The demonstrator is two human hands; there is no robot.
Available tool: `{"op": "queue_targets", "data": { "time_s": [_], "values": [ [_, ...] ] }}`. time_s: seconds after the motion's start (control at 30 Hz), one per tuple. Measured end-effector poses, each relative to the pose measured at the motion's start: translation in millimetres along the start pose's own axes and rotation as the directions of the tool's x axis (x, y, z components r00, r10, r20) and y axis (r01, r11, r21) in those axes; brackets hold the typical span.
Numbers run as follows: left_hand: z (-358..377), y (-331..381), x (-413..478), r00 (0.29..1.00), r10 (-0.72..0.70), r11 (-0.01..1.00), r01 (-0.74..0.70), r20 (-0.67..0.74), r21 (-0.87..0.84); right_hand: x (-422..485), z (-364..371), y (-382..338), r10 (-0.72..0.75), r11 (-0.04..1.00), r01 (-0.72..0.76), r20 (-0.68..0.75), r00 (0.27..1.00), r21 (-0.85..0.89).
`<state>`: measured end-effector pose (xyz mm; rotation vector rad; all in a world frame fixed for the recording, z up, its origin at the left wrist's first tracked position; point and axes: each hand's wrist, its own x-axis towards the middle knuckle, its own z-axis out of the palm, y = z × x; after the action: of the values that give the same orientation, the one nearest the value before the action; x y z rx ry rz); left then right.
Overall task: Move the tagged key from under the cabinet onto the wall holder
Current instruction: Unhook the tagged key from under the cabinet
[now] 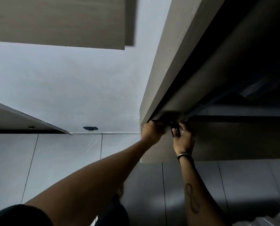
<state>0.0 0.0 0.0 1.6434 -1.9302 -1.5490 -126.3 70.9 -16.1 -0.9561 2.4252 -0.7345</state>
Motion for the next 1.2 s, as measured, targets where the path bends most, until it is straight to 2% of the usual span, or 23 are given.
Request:
{"op": "queue_targets", "data": {
  "time_s": [0.13,0.27,0.4,0.53,0.6,0.8,0.97,1.2],
  "values": [
    [13,1,16,0.995,-0.102,0.995,0.102,-0.016,-0.017,17,2,1,0.041,0.997,-0.038,0.036,0.999,-0.064],
    [24,3,31,0.991,-0.129,0.992,0.129,-0.019,0.008,21,9,-4,0.029,1.000,-0.029,0.073,0.997,-0.001],
    [30,0,33,0.982,-0.189,0.980,0.188,-0.022,-0.065,22,12,0,0.093,0.986,-0.106,0.100,0.991,0.132],
    [28,-7,25,0.983,-0.186,0.951,0.183,0.014,-0.248,18,11,10,0.186,0.892,-0.244,0.182,0.965,0.381],
    [23,-12,18,0.983,-0.180,0.934,0.181,0.032,-0.307,12,11,9,0.204,0.848,-0.289,0.231,0.951,0.444],
    [-8,-32,-9,0.990,-0.139,0.933,0.133,0.007,-0.335,-19,14,-14,0.181,0.782,-0.336,0.324,0.929,0.525],
    [-53,-45,-34,0.986,-0.163,0.875,0.154,0.021,-0.460,-49,20,-53,0.182,0.723,-0.400,0.402,0.897,0.563],
    [-138,-61,-78,0.993,-0.109,0.797,0.057,-0.050,-0.602,-90,27,-141,0.033,0.723,-0.314,0.423,0.906,0.616]
  ]
}}
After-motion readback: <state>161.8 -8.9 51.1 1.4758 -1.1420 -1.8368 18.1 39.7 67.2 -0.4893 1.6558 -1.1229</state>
